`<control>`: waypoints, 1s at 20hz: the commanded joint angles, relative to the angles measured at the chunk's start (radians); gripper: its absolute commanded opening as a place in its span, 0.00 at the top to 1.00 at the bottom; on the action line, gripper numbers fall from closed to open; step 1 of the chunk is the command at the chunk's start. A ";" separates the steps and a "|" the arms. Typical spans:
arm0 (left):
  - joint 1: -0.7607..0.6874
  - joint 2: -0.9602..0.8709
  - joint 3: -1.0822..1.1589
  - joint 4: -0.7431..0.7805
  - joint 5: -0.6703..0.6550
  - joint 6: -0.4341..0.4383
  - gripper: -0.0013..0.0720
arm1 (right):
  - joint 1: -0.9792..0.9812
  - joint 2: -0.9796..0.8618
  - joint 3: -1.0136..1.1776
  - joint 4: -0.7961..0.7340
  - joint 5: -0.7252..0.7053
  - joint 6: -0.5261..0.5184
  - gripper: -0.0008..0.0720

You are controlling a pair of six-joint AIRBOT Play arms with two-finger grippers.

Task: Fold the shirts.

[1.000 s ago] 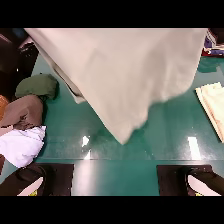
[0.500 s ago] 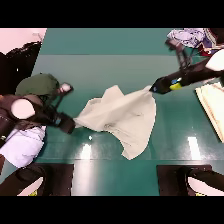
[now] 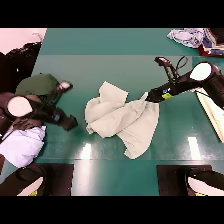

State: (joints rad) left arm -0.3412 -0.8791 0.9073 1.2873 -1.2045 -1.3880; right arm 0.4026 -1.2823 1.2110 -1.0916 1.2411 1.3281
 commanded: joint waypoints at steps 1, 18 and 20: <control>0.000 -0.090 0.145 0.019 0.135 -0.003 0.24 | 0.002 -0.001 -0.004 0.001 -0.001 0.000 0.96; 0.177 -0.772 0.327 -0.414 0.191 0.138 0.94 | 0.001 0.050 -0.003 0.049 -0.012 0.008 0.96; 0.177 -0.756 0.370 -0.394 0.166 0.134 0.95 | -0.012 0.050 0.006 0.042 -0.007 0.008 0.96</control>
State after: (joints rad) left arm -0.1669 -1.6394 1.2411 0.8967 -1.0290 -1.2579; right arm 0.4015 -1.2354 1.2095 -1.0435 1.2346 1.3327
